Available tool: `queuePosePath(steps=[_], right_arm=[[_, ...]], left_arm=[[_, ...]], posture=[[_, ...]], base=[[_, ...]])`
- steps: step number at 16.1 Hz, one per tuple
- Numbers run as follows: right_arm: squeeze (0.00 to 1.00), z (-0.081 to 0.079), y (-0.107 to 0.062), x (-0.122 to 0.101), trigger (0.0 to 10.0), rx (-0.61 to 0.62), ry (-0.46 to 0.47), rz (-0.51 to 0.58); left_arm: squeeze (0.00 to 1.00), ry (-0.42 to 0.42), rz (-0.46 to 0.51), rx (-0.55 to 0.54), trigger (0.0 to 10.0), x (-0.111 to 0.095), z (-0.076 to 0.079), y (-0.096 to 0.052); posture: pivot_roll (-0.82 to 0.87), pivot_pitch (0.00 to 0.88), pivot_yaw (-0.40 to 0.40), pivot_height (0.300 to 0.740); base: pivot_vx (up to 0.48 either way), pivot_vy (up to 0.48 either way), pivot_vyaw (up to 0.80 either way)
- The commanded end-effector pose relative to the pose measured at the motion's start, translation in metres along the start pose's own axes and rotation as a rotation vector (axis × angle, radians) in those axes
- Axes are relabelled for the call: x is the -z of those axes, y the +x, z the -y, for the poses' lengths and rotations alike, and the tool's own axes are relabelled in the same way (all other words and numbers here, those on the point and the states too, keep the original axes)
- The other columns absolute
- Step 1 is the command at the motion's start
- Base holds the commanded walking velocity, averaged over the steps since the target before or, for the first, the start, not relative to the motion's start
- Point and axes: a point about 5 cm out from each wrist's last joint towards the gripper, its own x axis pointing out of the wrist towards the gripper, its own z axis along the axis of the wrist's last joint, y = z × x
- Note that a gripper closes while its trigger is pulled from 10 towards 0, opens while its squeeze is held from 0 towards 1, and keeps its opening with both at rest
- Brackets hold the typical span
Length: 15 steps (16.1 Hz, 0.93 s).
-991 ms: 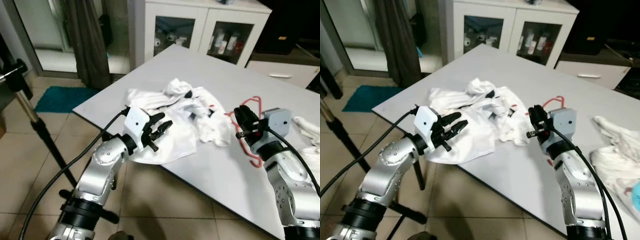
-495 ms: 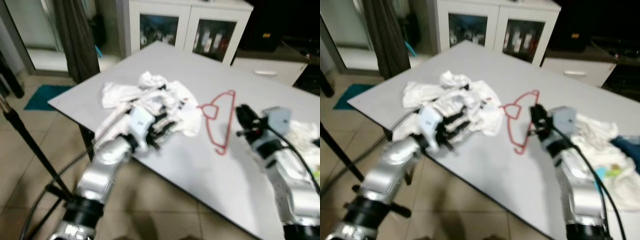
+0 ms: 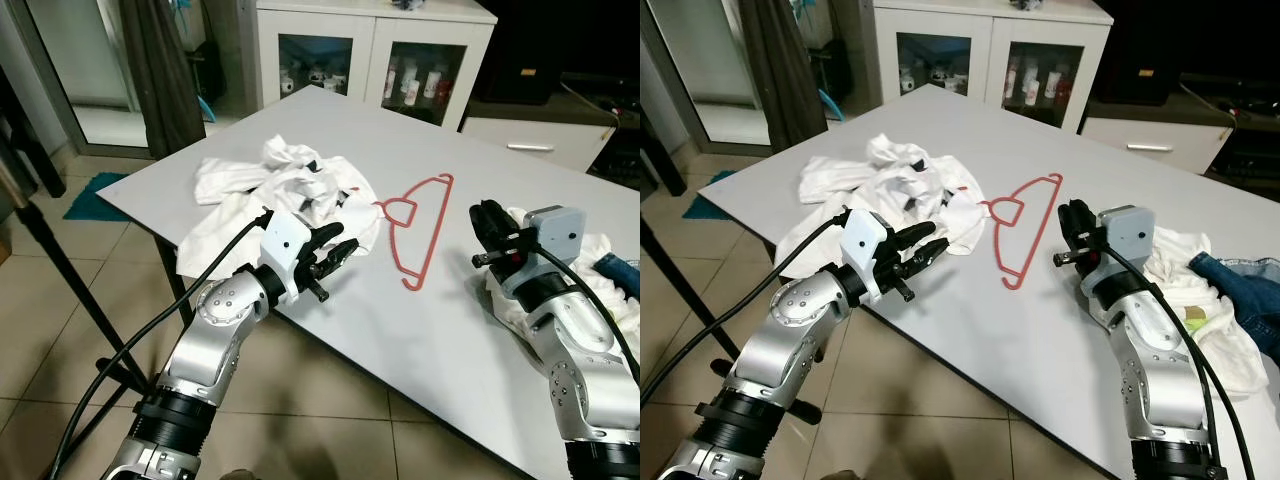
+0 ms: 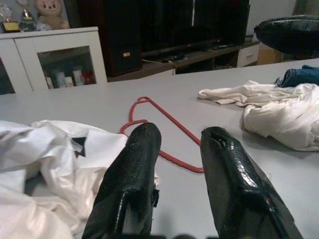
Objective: Hang hanger
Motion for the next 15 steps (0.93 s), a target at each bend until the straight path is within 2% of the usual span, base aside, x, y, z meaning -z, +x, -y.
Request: queuePosePath(steps=[1, 2, 4, 5, 6, 7, 8, 9, 10, 12, 15], right_arm=[[0.00, 0.000, 0.003, 0.005, 10.0, 0.001, -0.005, -0.033], [0.00, -0.002, 0.006, 0.012, 10.0, -0.006, -0.016, -0.078], [1.00, -0.013, 0.015, 0.024, 10.0, -0.056, -0.048, -0.153], [1.00, -0.024, 0.021, 0.030, 10.0, -0.097, -0.063, -0.195], [1.00, -0.043, 0.033, 0.038, 10.0, -0.161, -0.084, -0.258], [1.00, -0.051, 0.037, 0.041, 10.0, -0.182, -0.092, -0.271], [0.86, -0.059, 0.043, 0.045, 10.0, -0.194, -0.105, -0.284], [0.00, -0.059, 0.048, 0.053, 10.0, -0.173, -0.097, -0.319], [0.00, -0.059, 0.049, 0.056, 10.0, -0.162, -0.090, -0.332], [0.00, -0.047, 0.058, 0.065, 10.0, -0.063, -0.057, -0.379], [0.00, -0.031, 0.066, 0.067, 10.0, 0.048, -0.064, -0.393]], left_arm=[[0.00, 0.028, 0.008, -0.005, 10.0, -0.005, -0.004, 0.002], [0.00, 0.040, 0.005, -0.002, 10.0, -0.005, -0.004, 0.002], [0.00, 0.126, -0.022, 0.013, 10.0, -0.004, -0.007, 0.002], [0.00, 0.167, -0.036, 0.019, 10.0, -0.003, -0.008, 0.002], [0.00, 0.200, -0.044, 0.016, 10.0, -0.004, -0.011, 0.002], [0.00, 0.205, -0.042, 0.009, 10.0, -0.006, -0.013, 0.001], [0.00, 0.216, -0.040, -0.002, 10.0, -0.008, -0.017, 0.000], [0.00, 0.219, -0.042, -0.017, 10.0, -0.007, -0.019, -0.003], [0.00, 0.220, -0.043, -0.023, 10.0, -0.007, -0.020, -0.004], [0.00, 0.220, -0.044, -0.032, 10.0, -0.004, -0.019, -0.005], [0.00, 0.215, -0.037, -0.034, 10.0, -0.004, -0.015, -0.004]], posture=[[0.04, 0.000, -0.036, 0.723], [0.04, 0.000, -0.037, 0.723], [0.04, 0.000, -0.037, 0.723], [0.03, 0.000, -0.037, 0.723], [0.04, 0.000, -0.041, 0.723], [0.05, 0.000, -0.044, 0.723], [0.05, 0.000, -0.050, 0.723], [0.06, 0.000, -0.058, 0.723], [0.06, 0.000, -0.058, 0.723], [0.07, 0.000, -0.070, 0.723], [0.07, 0.000, -0.078, 0.723]], base=[[0.000, 0.000, 0.00], [0.000, 0.000, 0.00], [0.000, 0.000, 0.00], [0.000, 0.000, 0.00], [0.000, 0.000, 0.00], [0.000, 0.000, 0.00], [0.000, 0.000, 0.00], [0.000, 0.000, 0.00], [0.000, 0.000, 0.00], [0.000, 0.000, 0.00], [0.000, 0.000, 0.00]])
